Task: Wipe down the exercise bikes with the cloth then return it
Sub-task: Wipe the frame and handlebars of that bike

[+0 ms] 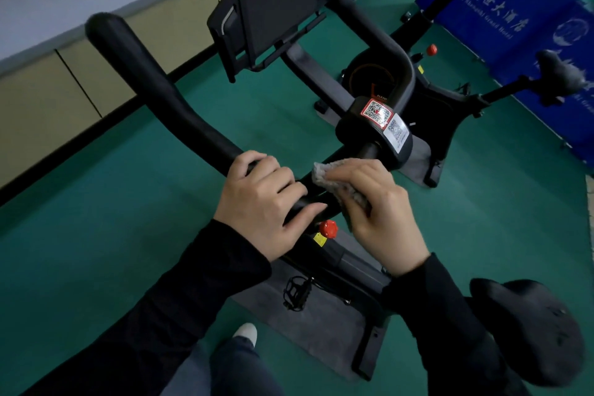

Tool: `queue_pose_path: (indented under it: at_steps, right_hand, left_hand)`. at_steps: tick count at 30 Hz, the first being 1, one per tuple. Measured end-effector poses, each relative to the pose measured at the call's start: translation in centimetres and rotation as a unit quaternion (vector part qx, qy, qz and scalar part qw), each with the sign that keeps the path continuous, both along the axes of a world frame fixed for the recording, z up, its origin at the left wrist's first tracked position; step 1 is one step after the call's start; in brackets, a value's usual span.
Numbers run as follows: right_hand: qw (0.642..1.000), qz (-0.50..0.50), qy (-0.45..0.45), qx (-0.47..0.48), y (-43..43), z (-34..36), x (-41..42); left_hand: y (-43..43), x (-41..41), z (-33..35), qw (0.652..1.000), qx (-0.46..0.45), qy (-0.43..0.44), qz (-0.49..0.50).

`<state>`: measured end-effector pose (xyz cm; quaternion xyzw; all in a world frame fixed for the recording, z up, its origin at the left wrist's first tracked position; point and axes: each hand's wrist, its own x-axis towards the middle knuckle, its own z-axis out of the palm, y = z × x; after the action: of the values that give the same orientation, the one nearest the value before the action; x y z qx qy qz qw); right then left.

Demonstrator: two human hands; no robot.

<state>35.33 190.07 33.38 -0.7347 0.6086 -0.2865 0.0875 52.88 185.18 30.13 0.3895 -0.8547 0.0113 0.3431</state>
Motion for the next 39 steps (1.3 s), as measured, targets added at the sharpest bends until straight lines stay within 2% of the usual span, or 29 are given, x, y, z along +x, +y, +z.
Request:
queue_pose_path:
  at_steps: [5, 9, 12, 19, 21, 22, 26, 28, 29, 31, 34, 39]
  right_hand:
    - [0.991, -0.079, -0.058, -0.089, 0.3, -1.8, 0.6]
    - [0.994, -0.022, -0.051, -0.095, 0.7, -2.5, -0.3]
    - [0.989, -0.065, -0.078, -0.106, -1.0, -2.4, -1.9]
    - [0.917, -0.206, -0.276, -0.202, 0.0, -5.9, 1.7]
    - [0.882, -0.239, -0.344, -0.216, 0.2, -6.7, 2.9]
    - [0.851, -0.266, -0.399, -0.215, 0.0, -6.8, 3.4]
    - [0.646, -0.373, -0.644, -0.169, -0.7, -6.6, 6.1]
    - [0.564, -0.363, -0.726, -0.151, -0.8, -6.7, 6.8]
    - [0.533, -0.35, -0.757, -0.14, -1.0, -6.7, 6.6]
    - [0.504, -0.33, -0.79, -0.116, -1.9, -6.9, 5.4]
    - [0.485, -0.293, -0.821, -0.069, -2.5, -7.1, 3.7]
    - [0.489, -0.239, -0.838, -0.042, -0.8, -7.0, 4.3]
  left_hand:
    - [0.0, 0.1, 0.0, 1.0, -0.006, -0.006, 0.001]
    - [-0.1, 0.1, 0.0, 1.0, -0.012, -0.005, 0.0]
    - [-0.2, 0.1, -0.1, 1.0, -0.024, -0.001, 0.002]
    - [-0.1, 0.0, -0.5, 0.999, -0.039, 0.0, 0.003]
    - [-0.1, -0.1, -0.4, 0.999, -0.044, 0.0, 0.005]
    - [-0.1, -0.1, -0.3, 0.999, -0.047, 0.0, 0.005]
    - [0.1, -0.1, -0.3, 0.998, -0.055, -0.004, 0.003]
    - [0.0, -0.2, -0.3, 0.998, -0.054, -0.008, 0.002]
    - [0.0, -0.2, -0.3, 0.998, -0.055, -0.01, 0.002]
    - [-0.2, -0.2, -0.3, 0.998, -0.058, -0.013, 0.002]
    - [-0.3, -0.1, -0.4, 0.998, -0.059, -0.015, -0.003]
    - [-0.2, -0.3, -0.4, 0.998, -0.058, -0.015, -0.003]
